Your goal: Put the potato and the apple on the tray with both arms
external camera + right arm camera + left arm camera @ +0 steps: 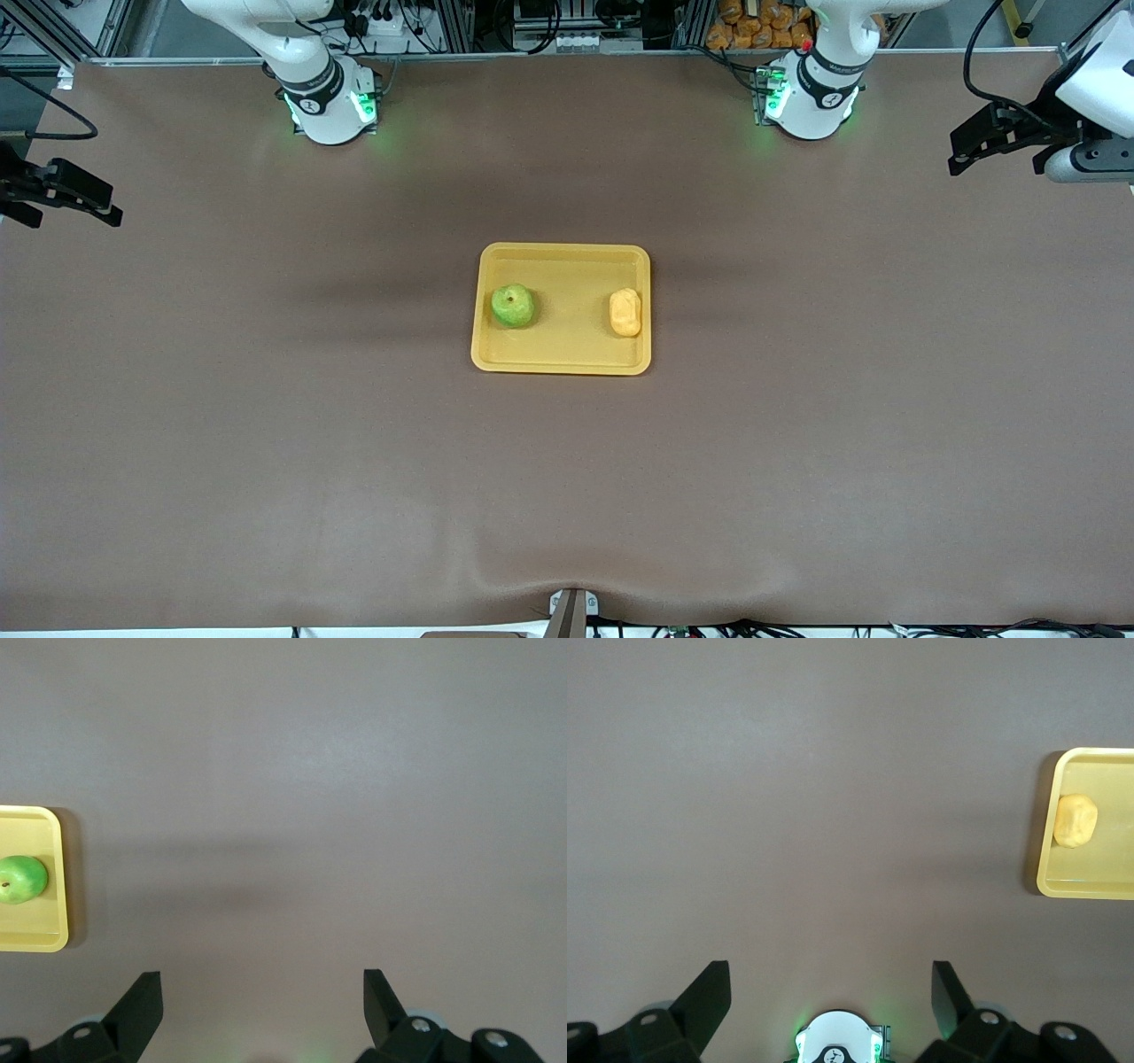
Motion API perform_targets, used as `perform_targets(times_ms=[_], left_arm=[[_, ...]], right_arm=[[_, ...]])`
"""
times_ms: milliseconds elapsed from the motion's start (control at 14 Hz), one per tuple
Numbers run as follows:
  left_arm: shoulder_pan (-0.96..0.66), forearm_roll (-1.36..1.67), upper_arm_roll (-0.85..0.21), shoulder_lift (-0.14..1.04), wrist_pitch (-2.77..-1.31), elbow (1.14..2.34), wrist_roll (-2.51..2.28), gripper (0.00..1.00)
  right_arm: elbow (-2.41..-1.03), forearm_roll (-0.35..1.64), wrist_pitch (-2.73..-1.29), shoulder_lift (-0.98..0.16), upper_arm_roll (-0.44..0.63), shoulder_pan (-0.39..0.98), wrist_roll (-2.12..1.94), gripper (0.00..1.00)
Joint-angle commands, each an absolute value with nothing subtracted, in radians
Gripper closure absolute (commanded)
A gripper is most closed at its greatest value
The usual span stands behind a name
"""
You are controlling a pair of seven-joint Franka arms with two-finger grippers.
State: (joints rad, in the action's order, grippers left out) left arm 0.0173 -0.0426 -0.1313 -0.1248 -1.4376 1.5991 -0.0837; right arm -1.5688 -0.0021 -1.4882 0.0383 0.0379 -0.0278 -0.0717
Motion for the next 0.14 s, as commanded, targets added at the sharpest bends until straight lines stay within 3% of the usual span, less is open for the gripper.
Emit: perform_targets(times_ms=[0, 71], left_arm=[[0.018, -0.025, -0.133, -0.13, -1.427, 1.594, -0.063, 0.0], [0.018, -0.025, -0.133, -0.13, -1.427, 1.594, -0.064, 0.0]], right_arm=[[-1.594, 0.014, -1.491, 0.061, 0.025, -0.048, -0.084, 0.0], [-1.595, 0.014, -1.486, 0.061, 0.025, -0.049, -0.084, 0.0]])
